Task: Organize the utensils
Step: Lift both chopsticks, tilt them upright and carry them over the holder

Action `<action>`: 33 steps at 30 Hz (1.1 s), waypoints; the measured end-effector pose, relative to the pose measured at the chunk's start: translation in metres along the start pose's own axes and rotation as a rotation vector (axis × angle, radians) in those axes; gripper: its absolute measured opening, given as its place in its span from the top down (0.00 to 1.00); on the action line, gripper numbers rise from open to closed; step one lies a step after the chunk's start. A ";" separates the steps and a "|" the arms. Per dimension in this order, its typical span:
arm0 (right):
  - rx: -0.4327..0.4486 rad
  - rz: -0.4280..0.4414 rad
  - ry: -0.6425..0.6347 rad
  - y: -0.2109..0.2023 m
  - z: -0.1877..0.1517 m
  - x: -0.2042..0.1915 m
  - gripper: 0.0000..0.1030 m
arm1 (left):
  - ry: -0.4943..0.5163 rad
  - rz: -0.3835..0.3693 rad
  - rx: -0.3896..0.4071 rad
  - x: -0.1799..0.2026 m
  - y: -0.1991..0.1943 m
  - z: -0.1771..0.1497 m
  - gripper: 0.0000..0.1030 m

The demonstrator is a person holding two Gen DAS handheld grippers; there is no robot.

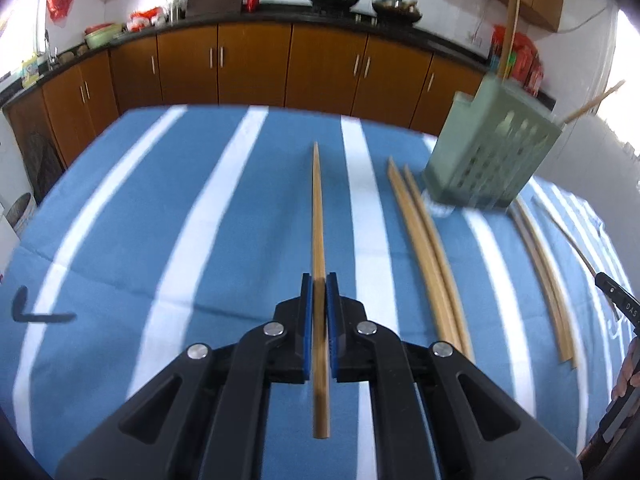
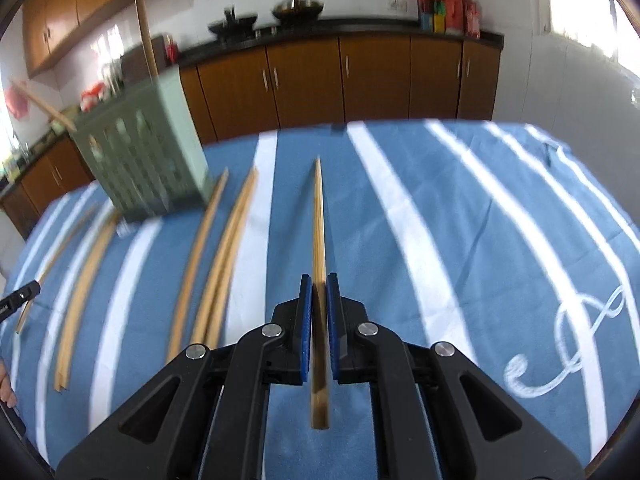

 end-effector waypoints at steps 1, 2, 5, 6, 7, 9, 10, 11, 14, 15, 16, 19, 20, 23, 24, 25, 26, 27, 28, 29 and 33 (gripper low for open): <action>0.020 0.000 0.004 -0.004 0.005 0.001 0.92 | 0.000 -0.002 0.027 0.001 -0.008 0.007 0.93; 0.049 0.002 0.010 -0.011 0.012 0.002 0.92 | 0.001 -0.001 0.052 0.001 -0.015 0.013 0.93; 0.119 0.007 0.020 -0.028 0.028 0.002 0.93 | 0.005 -0.004 0.123 0.003 -0.035 0.031 0.93; 0.147 0.010 0.021 -0.034 0.034 0.001 0.93 | 0.004 -0.005 0.144 0.004 -0.041 0.036 0.93; 0.165 0.012 0.021 -0.039 0.038 0.001 0.93 | 0.001 -0.006 0.164 0.004 -0.047 0.042 0.93; 0.191 0.016 0.019 -0.045 0.046 -0.001 0.93 | -0.003 -0.009 0.204 0.006 -0.058 0.054 0.93; 0.195 0.015 0.015 -0.045 0.048 -0.002 0.93 | 0.001 -0.010 0.221 0.008 -0.062 0.060 0.93; 0.192 0.005 0.002 -0.045 0.049 -0.004 0.93 | 0.006 -0.010 0.227 0.008 -0.064 0.063 0.93; 0.147 0.014 -0.021 -0.036 0.041 -0.005 0.93 | 0.008 -0.012 0.221 0.008 -0.061 0.062 0.93; 0.102 0.015 -0.018 -0.029 0.034 -0.004 0.92 | 0.006 -0.012 0.211 0.008 -0.059 0.060 0.93; 0.069 0.017 -0.011 -0.025 0.028 -0.003 0.90 | 0.004 -0.013 0.202 0.008 -0.057 0.056 0.93; -0.026 -0.004 0.014 -0.003 0.005 0.004 0.88 | -0.009 -0.023 0.168 0.006 -0.049 0.042 0.93; -0.057 -0.006 0.023 0.004 -0.003 0.006 0.88 | -0.010 -0.023 0.163 0.007 -0.049 0.039 0.93; -0.120 -0.016 0.031 0.018 -0.018 0.009 0.88 | -0.011 -0.028 0.158 0.008 -0.048 0.033 0.93; -0.130 -0.022 0.027 0.020 -0.022 0.009 0.88 | -0.013 -0.030 0.156 0.008 -0.048 0.032 0.93; -0.137 -0.026 0.026 0.021 -0.025 0.010 0.88 | -0.014 -0.030 0.154 0.008 -0.047 0.031 0.93; -0.145 -0.030 0.027 0.022 -0.028 0.011 0.88 | -0.015 -0.031 0.150 0.009 -0.046 0.030 0.93; -0.150 -0.032 0.029 0.024 -0.031 0.012 0.88 | -0.016 -0.032 0.147 0.009 -0.045 0.029 0.93; -0.139 -0.032 0.028 0.023 -0.031 0.012 0.89 | -0.016 -0.033 0.144 0.009 -0.045 0.029 0.93; -0.138 -0.033 0.023 0.022 -0.032 0.012 0.89 | -0.016 -0.034 0.141 0.009 -0.044 0.028 0.92; -0.139 -0.029 0.028 0.021 -0.029 0.014 0.93 | -0.018 -0.036 0.139 0.011 -0.043 0.027 0.93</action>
Point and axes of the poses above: each gripper's, at about its wrist camera, not at the fingertips, and y roughly the way its jaws point, x to its right, z to its top, the point moved 5 cm from there along y, roughly the way its jaws point, and after that the axes turned 4 degrees about x, right-handed, at the moved point
